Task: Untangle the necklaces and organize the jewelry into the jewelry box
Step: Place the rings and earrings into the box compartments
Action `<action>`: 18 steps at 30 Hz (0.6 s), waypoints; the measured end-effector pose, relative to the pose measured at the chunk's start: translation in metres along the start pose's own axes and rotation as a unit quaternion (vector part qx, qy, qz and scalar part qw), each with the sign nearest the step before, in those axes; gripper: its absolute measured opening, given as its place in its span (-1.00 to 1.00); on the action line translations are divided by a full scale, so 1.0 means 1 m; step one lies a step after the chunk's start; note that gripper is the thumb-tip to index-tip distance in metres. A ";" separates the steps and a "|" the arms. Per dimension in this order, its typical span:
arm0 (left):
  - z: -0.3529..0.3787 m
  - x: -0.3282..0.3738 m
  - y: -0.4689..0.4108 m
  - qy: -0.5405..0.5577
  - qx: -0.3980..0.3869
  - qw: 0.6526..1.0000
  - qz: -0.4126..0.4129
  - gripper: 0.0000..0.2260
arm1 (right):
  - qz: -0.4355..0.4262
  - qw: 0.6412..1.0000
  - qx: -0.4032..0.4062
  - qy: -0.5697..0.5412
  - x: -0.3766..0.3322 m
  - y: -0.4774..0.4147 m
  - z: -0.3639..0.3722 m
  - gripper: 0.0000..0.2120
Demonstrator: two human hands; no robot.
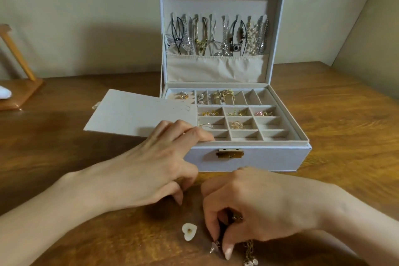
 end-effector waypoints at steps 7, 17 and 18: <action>-0.008 -0.007 0.000 0.141 0.033 0.989 -0.017 -0.84 | -0.023 0.999 0.044 -0.007 0.009 0.006 -0.006 -0.93; -0.028 -0.019 -0.016 0.254 0.126 0.956 -0.078 -0.79 | -0.012 0.924 0.321 -0.210 0.032 0.032 -0.048 -0.92; -0.032 -0.022 -0.021 0.258 0.134 0.953 -0.084 -0.78 | 0.006 0.904 0.367 -0.221 0.036 0.031 -0.049 -0.91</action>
Point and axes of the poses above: each hand's wrist, its own y-axis away from the middle knuckle, its own z-axis out of the palm, x = y × z, the point moved 1 cm from there along -y, towards the middle knuckle, and after that the axes turned 5 degrees about -z, right-handed, at the moved point
